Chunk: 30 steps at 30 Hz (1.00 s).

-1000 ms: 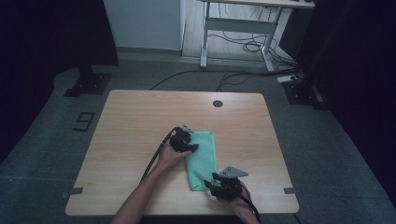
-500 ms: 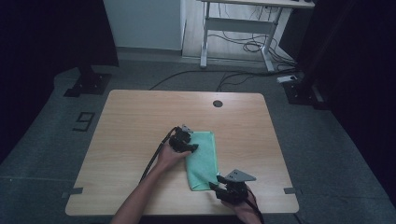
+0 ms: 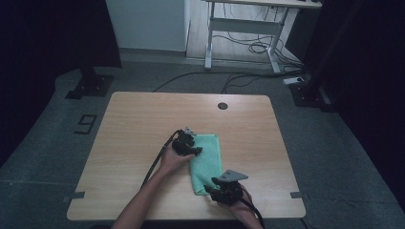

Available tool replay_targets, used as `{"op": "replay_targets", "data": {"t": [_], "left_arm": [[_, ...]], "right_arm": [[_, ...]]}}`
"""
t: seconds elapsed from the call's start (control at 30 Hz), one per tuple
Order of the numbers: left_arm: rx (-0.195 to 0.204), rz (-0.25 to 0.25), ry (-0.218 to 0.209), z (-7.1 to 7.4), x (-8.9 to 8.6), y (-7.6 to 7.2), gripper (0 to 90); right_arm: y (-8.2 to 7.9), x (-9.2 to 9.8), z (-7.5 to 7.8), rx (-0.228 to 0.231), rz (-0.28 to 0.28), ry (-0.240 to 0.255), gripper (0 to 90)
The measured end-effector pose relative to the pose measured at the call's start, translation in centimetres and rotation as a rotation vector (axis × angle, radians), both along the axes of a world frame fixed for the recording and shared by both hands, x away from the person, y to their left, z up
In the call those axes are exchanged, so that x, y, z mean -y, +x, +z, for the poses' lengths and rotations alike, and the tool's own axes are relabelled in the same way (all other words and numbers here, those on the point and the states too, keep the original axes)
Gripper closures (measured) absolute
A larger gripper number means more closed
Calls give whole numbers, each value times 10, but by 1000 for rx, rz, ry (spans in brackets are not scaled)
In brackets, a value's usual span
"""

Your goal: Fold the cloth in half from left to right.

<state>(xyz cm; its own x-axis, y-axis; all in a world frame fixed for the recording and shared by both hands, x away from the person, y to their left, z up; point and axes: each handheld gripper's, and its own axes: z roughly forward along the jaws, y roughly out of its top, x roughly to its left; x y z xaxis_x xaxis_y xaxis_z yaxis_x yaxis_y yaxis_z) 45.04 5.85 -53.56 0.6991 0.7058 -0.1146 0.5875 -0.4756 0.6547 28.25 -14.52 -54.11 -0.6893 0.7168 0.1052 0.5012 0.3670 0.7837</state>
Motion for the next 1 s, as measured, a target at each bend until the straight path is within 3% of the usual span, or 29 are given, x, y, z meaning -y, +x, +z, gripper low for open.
{"op": "replay_targets", "data": {"t": [0.07,0.13,0.2,0.27,0.37,0.5,0.67,0.73,0.9,1.0], "left_arm": [[4,0,3,0,0,-1,498],[8,2,-2,-1,-1,-1,498],[7,5,-9,-1,-1,-1,499],[6,4,-8,-1,-1,-2,498],[15,4,3,1,-1,-4,489],[46,5,-20,10,-10,-16,467],[83,-31,-42,26,-25,-49,450],[82,-47,-73,31,-33,-70,449],[88,-139,-92,29,-34,-122,443],[69,-179,-100,21,-28,-141,442]], "right_arm": [[-1,1,-2,-7,-13,-22,652],[-2,2,-2,-23,-3,-7,766],[-5,3,-1,-21,5,15,804],[-7,3,1,-28,16,43,815],[-6,4,-2,-36,17,43,818],[-2,6,-10,-65,19,64,776],[0,4,-10,-60,18,65,708],[2,3,-11,-62,18,64,707],[7,5,-11,-73,17,83,681],[7,9,-8,-66,12,117,654]]}}
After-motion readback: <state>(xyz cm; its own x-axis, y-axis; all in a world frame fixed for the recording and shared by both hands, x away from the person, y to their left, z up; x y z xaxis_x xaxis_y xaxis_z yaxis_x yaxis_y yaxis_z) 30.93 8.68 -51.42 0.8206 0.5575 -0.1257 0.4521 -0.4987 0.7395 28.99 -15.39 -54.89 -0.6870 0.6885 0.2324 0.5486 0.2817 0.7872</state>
